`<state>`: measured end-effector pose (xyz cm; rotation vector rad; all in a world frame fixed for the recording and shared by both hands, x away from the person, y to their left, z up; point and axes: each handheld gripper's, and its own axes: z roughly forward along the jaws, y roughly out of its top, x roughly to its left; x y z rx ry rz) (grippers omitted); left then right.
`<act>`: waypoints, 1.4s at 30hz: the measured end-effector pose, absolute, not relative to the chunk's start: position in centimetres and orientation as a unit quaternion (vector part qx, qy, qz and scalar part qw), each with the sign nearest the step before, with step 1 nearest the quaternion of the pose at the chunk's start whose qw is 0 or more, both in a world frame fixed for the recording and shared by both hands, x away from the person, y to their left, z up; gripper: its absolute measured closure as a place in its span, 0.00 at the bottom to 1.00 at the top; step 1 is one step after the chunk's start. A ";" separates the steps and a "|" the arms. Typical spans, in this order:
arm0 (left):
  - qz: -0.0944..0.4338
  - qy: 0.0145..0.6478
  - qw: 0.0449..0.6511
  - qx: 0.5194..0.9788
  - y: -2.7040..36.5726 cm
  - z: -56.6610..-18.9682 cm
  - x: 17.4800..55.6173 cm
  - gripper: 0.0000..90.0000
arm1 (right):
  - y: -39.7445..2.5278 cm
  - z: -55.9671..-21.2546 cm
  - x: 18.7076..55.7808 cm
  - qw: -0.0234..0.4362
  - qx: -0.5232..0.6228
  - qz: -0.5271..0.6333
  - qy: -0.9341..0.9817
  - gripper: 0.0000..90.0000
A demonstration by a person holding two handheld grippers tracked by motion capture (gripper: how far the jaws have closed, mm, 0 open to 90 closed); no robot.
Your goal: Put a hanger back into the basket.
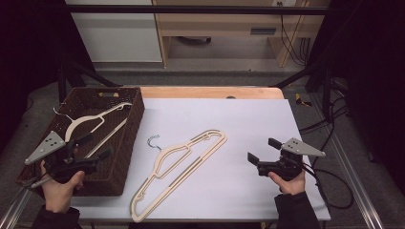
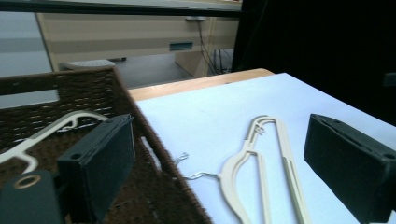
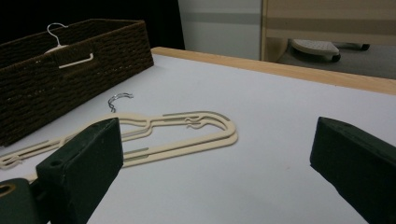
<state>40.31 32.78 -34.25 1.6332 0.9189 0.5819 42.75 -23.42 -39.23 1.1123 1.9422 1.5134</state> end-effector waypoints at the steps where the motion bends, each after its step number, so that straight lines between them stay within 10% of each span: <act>1: 0.244 0.387 0.558 0.692 32.5 -34.4 40.3 0.09 | -23.1 -39.1 42.8 0.212 0.401 0.548 0.702 0.04; 42: 0.240 0.407 0.549 0.689 34.8 -36.0 40.4 0.09 | -1.7 -38.4 51.0 0.155 0.327 0.505 0.784 0.29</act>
